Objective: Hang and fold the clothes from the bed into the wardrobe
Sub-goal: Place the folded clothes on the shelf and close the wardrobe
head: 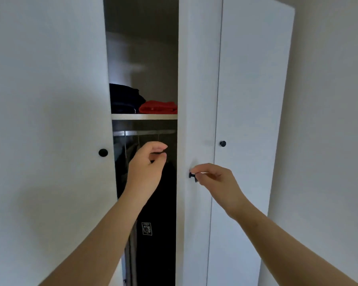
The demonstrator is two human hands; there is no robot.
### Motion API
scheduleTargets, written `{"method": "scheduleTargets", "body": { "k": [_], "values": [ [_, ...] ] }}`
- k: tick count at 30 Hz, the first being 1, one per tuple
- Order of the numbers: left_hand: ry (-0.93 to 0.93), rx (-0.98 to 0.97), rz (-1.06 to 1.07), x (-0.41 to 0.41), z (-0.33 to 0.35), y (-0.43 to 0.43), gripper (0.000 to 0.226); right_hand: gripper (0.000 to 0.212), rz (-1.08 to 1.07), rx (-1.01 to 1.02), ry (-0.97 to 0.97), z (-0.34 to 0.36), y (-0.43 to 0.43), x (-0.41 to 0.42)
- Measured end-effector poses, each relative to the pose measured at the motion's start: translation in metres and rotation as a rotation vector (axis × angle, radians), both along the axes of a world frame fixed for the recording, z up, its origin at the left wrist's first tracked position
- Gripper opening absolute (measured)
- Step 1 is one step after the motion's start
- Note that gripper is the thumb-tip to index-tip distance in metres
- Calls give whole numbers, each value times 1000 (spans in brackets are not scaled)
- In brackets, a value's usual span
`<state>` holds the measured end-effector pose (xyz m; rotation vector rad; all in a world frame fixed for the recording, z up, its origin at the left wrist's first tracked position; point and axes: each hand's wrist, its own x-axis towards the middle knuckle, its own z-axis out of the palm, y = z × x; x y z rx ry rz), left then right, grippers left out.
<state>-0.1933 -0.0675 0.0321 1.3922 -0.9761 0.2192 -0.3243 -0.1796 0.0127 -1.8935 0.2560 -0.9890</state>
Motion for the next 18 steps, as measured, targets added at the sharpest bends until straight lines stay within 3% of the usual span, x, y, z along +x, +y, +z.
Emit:
{"method": "scheduleTargets", "body": {
  "k": [8, 12, 18],
  "values": [
    [-85, 60, 390, 85, -8, 51, 31, 22, -14, -58, 116, 0, 31, 101],
    [-254, 261, 574, 130, -13, 63, 41, 17, -122, -127, 178, 0, 40, 145],
    [-419, 576, 715, 186, -14, 74, 66, 28, -246, -206, 294, 0, 40, 194]
  ]
}}
